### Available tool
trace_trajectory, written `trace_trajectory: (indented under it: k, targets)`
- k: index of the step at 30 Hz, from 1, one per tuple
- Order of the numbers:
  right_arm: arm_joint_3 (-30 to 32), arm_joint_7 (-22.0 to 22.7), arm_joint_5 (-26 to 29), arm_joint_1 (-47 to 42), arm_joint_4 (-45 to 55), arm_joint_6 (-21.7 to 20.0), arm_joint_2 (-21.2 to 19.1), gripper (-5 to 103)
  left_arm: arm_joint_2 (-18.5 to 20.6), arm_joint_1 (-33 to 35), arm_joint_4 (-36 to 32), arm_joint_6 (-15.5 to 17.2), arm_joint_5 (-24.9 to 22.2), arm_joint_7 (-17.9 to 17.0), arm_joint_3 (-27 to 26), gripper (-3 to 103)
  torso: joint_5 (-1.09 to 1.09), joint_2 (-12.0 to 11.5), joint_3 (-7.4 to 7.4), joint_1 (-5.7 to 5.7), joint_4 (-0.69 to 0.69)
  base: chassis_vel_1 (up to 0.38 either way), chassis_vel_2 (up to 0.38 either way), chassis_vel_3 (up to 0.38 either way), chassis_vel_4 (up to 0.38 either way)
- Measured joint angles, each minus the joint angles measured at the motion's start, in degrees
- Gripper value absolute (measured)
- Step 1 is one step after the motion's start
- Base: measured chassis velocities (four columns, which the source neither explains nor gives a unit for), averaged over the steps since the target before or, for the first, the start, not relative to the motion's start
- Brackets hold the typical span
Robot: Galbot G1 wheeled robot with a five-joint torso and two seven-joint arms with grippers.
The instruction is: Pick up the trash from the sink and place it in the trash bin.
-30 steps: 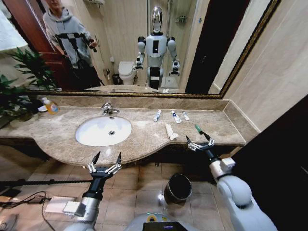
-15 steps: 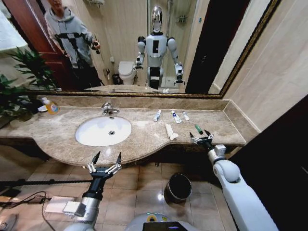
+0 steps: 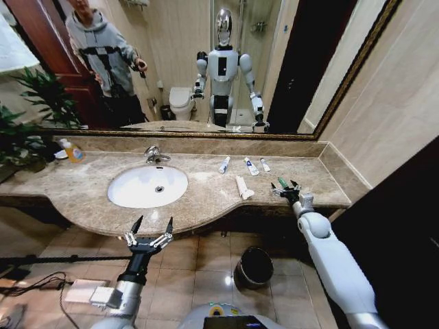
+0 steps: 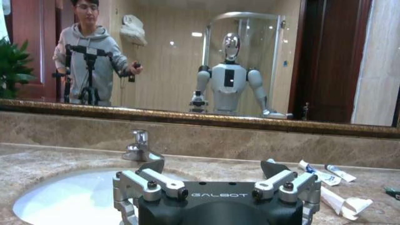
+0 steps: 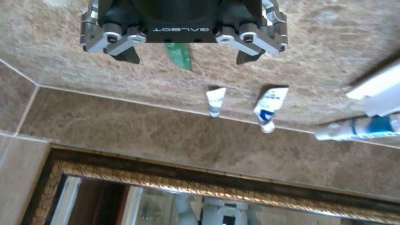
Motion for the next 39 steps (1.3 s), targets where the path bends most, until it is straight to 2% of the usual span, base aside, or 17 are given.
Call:
trace_trajectory:
  k: [3, 4, 7, 8, 10, 11, 13, 15, 16, 18, 19, 20, 22, 23, 26, 28, 39]
  targets:
    - [0.24, -0.14, 0.23, 0.23, -1.05, 0.39, -0.01, 100, 0.0, 0.0, 0.0, 0.0, 0.0, 0.0, 0.0, 100, 0.0, 0.0, 0.0, 0.0, 0.0, 0.0, 0.0, 0.0, 0.0]
    - [0.34, -0.37, 0.29, 0.26, -1.49, 0.6, -0.01, 103, 0.0, 0.0, 0.0, 0.0, 0.0, 0.0, 0.0, 100, -0.01, 0.0, 0.0, 0.0, 0.0, 0.0, 0.0, 0.0, 0.0]
    - [0.42, -0.71, 0.36, 0.25, -2.26, 1.24, -0.03, 101, 0.0, 0.0, 0.0, 0.0, 0.0, 0.0, 0.0, 100, 0.0, 0.0, 0.0, 0.0, 0.0, 0.0, 0.0, 0.0, 0.0]
    - [0.46, -0.78, 0.4, 0.23, -2.68, 1.57, -0.03, 91, 0.0, 0.0, 0.0, 0.0, 0.0, 0.0, 0.0, 100, 0.0, 0.0, 0.0, 0.0, 0.0, 0.0, 0.0, 0.0, 0.0]
    - [0.48, -0.78, 0.48, 0.2, -2.86, 1.73, -0.02, 91, 0.0, 0.0, 0.0, 0.0, 0.0, 0.0, 0.0, 100, 0.0, 0.0, 0.0, 0.0, 0.0, 0.0, 0.0, 0.0, 0.0]
    - [0.49, -0.78, 0.71, 0.14, -3.11, 1.92, 0.01, 81, 0.0, 0.0, 0.0, 0.0, 0.0, 0.0, 0.0, 100, 0.0, 0.0, 0.0, 0.0, 0.0, 0.0, 0.0, 0.0, 0.0]
    - [0.54, -0.85, 0.88, 0.05, -3.24, 2.04, 0.02, 81, 0.0, 0.0, 0.0, 0.0, 0.0, 0.0, 0.0, 100, 0.01, 0.0, 0.0, 0.0, 0.0, 0.0, 0.0, 0.0, 0.0]
    - [0.74, -0.91, 1.05, 0.02, -3.28, 2.11, 0.05, 69, 0.0, 0.0, 0.0, 0.0, 0.0, 0.0, 0.0, 100, 0.0, 0.0, 0.0, 0.0, 0.0, 0.0, 0.0, 0.0, 0.0]
    - [0.74, -0.91, 1.05, 0.02, -3.28, 2.11, 0.05, 69, 0.0, 0.0, 0.0, 0.0, 0.0, 0.0, 0.0, 100, 0.0, 0.0, 0.0, 0.0, 0.0, 0.0, 0.0, 0.0, 0.0]
    - [0.86, -0.97, 1.05, -0.06, -3.28, 2.11, 0.11, 57, 0.0, 0.0, 0.0, 0.0, 0.0, 0.0, 0.0, 100, 0.0, 0.0, 0.0, 0.0, 0.0, 0.0, 0.0, 0.0, 0.0]
    - [0.86, -0.97, 1.05, -0.06, -3.28, 2.11, 0.11, 57, 0.0, 0.0, 0.0, 0.0, 0.0, 0.0, 0.0, 100, 0.0, 0.0, 0.0, 0.0, 0.0, 0.0, 0.0, 0.0, 0.0]
    - [0.93, -0.97, 1.06, -0.12, -3.28, 2.11, 0.2, 47, 0.0, 0.0, 0.0, 0.0, 0.0, 0.0, 0.0, 100, 0.0, 0.0, 0.0, 0.0, 0.0, 0.0, 0.0, 0.0, 0.0]
    - [0.99, -0.97, 1.05, -0.17, -3.28, 2.11, 0.26, 47, 0.0, 0.0, 0.0, 0.0, 0.0, 0.0, 0.0, 100, 0.0, 0.0, 0.0, 0.0, 0.0, 0.0, 0.0, 0.0, 0.0]
    - [1.06, -0.98, 1.05, -0.25, -3.22, 2.11, 0.35, 36, 0.0, 0.0, 0.0, 0.0, 0.0, 0.0, 0.0, 100, 0.0, 0.0, 0.0, 0.0, 0.0, 0.0, 0.0, 0.0, 0.0]
    - [1.06, -0.97, 1.05, -0.29, -3.1, 2.11, 0.44, 30, 0.0, 0.0, 0.0, 0.0, 0.0, 0.0, 0.0, 100, 0.0, 0.0, 0.0, 0.0, 0.0, 0.0, 0.0, 0.0, 0.0]
    - [1.02, -0.8, 1.03, -0.33, -2.64, 2.08, 0.52, 22, 0.0, 0.0, 0.0, 0.0, 0.0, 0.0, 0.0, 100, 0.0, 0.01, 0.0, 0.0, 0.0, 0.0, 0.0, 0.0, 0.0]
    - [2.53, 0.16, 1.44, -2.79, 2.67, 1.44, 0.03, 21, 0.0, 0.0, 0.0, 0.0, 0.0, 0.0, 0.0, 100, 0.0, 0.01, 0.0, 0.0, 0.0, 0.0, 0.0, 0.0, 0.0]
